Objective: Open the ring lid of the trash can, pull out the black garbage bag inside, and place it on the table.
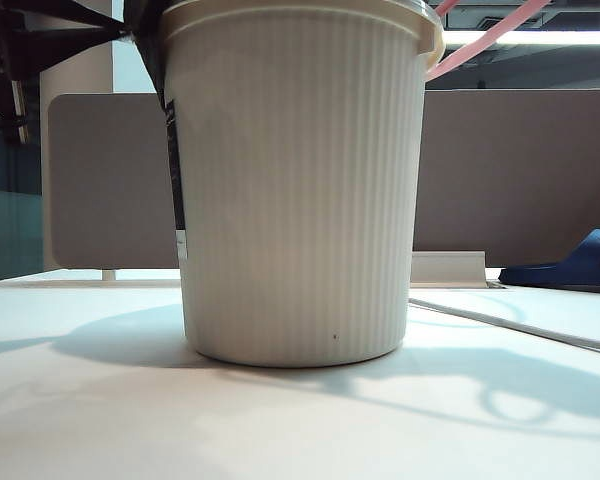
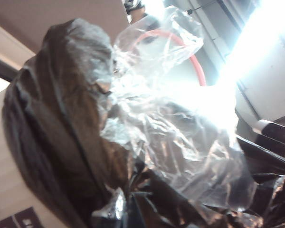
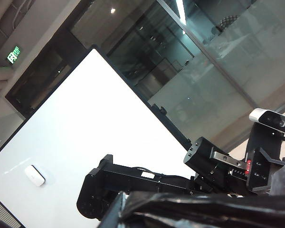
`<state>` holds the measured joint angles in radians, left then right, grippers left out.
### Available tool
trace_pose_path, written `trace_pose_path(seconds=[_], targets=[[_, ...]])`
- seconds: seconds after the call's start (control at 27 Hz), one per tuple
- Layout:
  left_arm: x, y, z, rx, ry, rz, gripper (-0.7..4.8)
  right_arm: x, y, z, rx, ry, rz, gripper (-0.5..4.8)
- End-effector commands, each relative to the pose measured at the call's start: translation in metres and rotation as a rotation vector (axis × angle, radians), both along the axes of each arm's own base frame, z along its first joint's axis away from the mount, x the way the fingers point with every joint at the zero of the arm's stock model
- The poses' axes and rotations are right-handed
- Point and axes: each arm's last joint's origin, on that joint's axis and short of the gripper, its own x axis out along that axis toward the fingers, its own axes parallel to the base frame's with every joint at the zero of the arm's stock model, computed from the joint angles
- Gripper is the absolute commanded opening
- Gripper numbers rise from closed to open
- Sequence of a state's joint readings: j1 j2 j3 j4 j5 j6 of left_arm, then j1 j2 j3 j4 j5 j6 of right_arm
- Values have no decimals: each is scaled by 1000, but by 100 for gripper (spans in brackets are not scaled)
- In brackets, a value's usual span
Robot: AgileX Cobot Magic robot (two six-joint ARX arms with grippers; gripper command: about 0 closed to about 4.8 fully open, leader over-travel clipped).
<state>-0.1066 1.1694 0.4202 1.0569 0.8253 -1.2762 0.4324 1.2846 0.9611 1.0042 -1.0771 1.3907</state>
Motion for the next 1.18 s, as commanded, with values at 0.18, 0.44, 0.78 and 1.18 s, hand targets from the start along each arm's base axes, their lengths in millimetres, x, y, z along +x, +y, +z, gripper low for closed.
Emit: trace_pose_path(seconds=[0.18,0.44,0.78,1.18], targets=[[-1,0,6,-20,-41,14,-6,-2,-1,3,7,-26,6,-5],[-1,1,7,-23,-53,14,-5,-3,-1,3,-3,-30,20,-5],[3,5,-5,-4,82,21,122,-3,-1,3,-10,-28,32,-5],[3,5,-6,-12,108,34,189,-5,2,4,4,15,42,-5]])
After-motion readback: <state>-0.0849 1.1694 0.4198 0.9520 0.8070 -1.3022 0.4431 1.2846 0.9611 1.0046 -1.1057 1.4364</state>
